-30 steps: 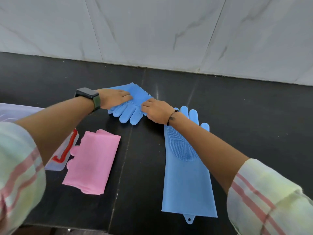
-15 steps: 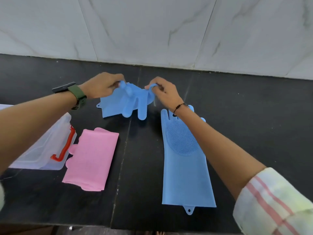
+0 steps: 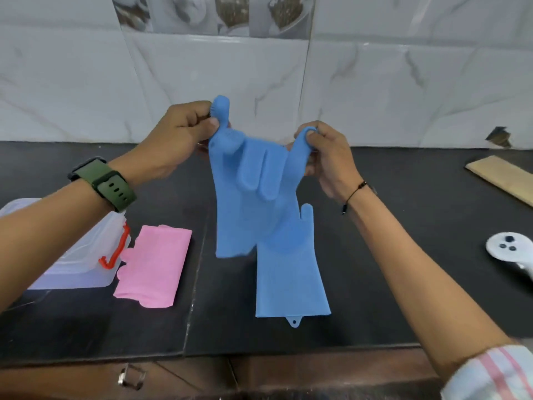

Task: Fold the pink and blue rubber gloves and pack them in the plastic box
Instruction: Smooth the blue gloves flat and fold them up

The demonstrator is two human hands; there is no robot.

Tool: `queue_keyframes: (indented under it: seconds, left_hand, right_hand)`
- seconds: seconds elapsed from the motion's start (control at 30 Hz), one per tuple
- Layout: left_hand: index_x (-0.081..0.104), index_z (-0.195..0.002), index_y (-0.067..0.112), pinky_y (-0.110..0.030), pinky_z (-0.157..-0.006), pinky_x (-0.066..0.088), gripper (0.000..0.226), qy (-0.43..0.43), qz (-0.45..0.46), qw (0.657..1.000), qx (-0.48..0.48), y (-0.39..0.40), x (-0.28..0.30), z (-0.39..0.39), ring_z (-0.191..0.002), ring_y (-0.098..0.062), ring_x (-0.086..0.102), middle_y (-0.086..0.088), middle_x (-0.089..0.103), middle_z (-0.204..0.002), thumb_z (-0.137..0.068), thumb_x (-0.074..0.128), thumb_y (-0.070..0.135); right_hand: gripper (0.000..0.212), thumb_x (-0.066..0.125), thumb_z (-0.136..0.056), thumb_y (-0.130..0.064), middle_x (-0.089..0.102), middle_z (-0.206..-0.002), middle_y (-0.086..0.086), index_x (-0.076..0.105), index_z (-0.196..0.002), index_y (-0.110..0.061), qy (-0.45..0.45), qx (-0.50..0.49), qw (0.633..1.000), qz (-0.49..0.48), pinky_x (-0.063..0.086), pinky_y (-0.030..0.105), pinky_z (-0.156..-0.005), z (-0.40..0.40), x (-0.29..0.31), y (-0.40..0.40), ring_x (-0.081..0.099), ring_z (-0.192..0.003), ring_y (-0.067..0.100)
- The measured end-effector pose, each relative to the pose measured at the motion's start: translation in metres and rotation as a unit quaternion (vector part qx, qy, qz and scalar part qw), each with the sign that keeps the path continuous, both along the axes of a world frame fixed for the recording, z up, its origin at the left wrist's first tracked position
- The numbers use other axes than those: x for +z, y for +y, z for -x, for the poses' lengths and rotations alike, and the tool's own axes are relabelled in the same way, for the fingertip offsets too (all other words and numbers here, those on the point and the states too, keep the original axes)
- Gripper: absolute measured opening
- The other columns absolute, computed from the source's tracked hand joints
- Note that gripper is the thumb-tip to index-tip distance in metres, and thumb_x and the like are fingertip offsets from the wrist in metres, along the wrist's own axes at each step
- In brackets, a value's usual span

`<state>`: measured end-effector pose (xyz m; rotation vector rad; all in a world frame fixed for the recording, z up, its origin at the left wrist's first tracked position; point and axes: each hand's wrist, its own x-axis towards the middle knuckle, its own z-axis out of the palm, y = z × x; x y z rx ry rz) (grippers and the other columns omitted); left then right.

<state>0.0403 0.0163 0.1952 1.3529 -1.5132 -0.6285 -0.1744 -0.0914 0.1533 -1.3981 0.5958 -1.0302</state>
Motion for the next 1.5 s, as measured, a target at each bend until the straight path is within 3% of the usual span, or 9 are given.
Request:
queue_keyframes:
  seconds: [0.23, 0.43, 0.57, 0.7, 0.9, 1.07, 1.27, 1.4, 1.5]
  left_hand:
    - [0.054, -0.075, 0.014, -0.022, -0.048, 0.054, 0.021, 0.234, -0.214, 0.945, 0.079, -0.039, -0.059, 0.032, -0.052, -0.012, 0.054, 0.0, 0.057, -0.058, -0.09, 0.043, 0.007]
    - [0.053, -0.088, -0.001, -0.03, -0.069, 0.058, 0.02, 0.339, -0.347, 0.853, 0.194, -0.059, -0.169, 0.053, -0.059, -0.019, 0.061, -0.011, 0.058, -0.072, -0.097, 0.036, 0.003]
    - [0.058, -0.078, 0.006, -0.024, -0.051, 0.051, 0.023, 0.313, -0.318, 0.868, 0.219, -0.062, -0.183, 0.058, -0.062, -0.016, 0.061, -0.005, 0.063, -0.072, -0.095, 0.045, 0.014]
    - [0.045, -0.069, 0.008, -0.04, -0.074, 0.055, 0.02, 0.203, -0.314, 0.906, 0.199, -0.064, -0.185, 0.062, -0.077, -0.027, 0.06, -0.015, 0.06, -0.086, -0.087, 0.05, 0.0]
    - [0.026, -0.056, 0.016, -0.033, -0.061, 0.042, 0.038, 0.173, -0.279, 0.918, 0.225, -0.063, -0.187, 0.065, -0.066, -0.022, 0.044, -0.01, 0.043, -0.069, -0.081, 0.045, -0.005]
    - [0.03, -0.059, 0.015, -0.035, -0.065, 0.046, 0.034, 0.188, -0.272, 0.91, 0.25, -0.058, -0.188, 0.067, -0.075, -0.024, 0.048, -0.013, 0.048, -0.082, -0.083, 0.044, -0.005]
    - [0.042, -0.066, 0.008, -0.041, -0.081, 0.055, 0.027, 0.199, -0.321, 0.907, 0.186, -0.052, -0.168, 0.068, -0.105, -0.036, 0.063, -0.024, 0.062, -0.113, -0.089, 0.05, -0.003]
    - [0.056, -0.097, -0.001, -0.036, -0.073, 0.055, 0.009, 0.227, -0.343, 0.9, 0.146, -0.035, -0.16, 0.074, -0.101, -0.031, 0.065, -0.019, 0.064, -0.117, -0.09, 0.052, 0.002]
    - [0.059, -0.092, 0.007, -0.027, -0.06, 0.054, 0.01, 0.211, -0.356, 0.902, 0.121, -0.012, -0.163, 0.086, -0.086, -0.02, 0.066, -0.01, 0.067, -0.109, -0.09, 0.051, 0.002]
  right_hand:
    - [0.025, 0.035, -0.094, 0.001, 0.051, -0.036, -0.001, 0.048, -0.075, -0.006, 0.074, -0.04, 0.96, -0.268, 0.043, 0.016, -0.031, 0.018, -0.046, -0.025, 0.049, -0.029, 0.007]
    - [0.016, 0.036, -0.086, 0.01, 0.053, -0.073, 0.012, 0.05, -0.083, 0.002, 0.223, -0.129, 0.913, -0.316, 0.053, 0.025, -0.037, 0.031, -0.135, -0.028, 0.055, -0.055, 0.019]
    - [0.013, 0.038, -0.085, -0.005, 0.055, -0.069, 0.015, 0.048, -0.077, -0.004, 0.257, -0.168, 0.918, -0.251, 0.054, 0.032, -0.049, 0.024, -0.147, -0.028, 0.054, -0.051, 0.025]
    - [0.024, 0.048, -0.088, -0.03, 0.06, -0.064, 0.009, 0.046, -0.075, -0.01, 0.269, -0.167, 0.931, -0.183, 0.051, 0.022, -0.039, 0.023, -0.151, -0.024, 0.059, -0.046, 0.019]
    - [0.017, 0.051, -0.086, -0.01, 0.061, -0.097, 0.01, 0.051, -0.102, -0.012, 0.285, -0.178, 0.935, -0.113, 0.057, 0.027, -0.052, 0.027, -0.152, -0.034, 0.063, -0.079, 0.021]
    - [0.029, 0.049, -0.089, -0.007, 0.057, -0.086, 0.0, 0.052, -0.117, -0.01, 0.374, -0.181, 0.909, 0.013, 0.054, 0.032, -0.07, 0.022, -0.15, -0.048, 0.057, -0.073, 0.015]
    - [0.019, 0.042, -0.087, -0.006, 0.058, -0.1, 0.017, 0.049, -0.105, -0.005, 0.523, -0.154, 0.838, 0.027, 0.057, 0.05, -0.075, 0.01, -0.145, -0.056, 0.055, -0.081, 0.028]
    - [0.026, 0.049, -0.09, -0.021, 0.057, -0.098, 0.013, 0.046, -0.112, -0.006, 0.483, -0.182, 0.856, -0.023, 0.059, 0.046, -0.071, 0.016, -0.139, -0.041, 0.063, -0.086, 0.031]
    - [0.027, 0.053, -0.088, -0.022, 0.061, -0.091, 0.009, 0.043, -0.112, -0.013, 0.452, -0.147, 0.876, -0.081, 0.061, 0.039, -0.064, 0.035, -0.137, -0.013, 0.065, -0.066, 0.024]
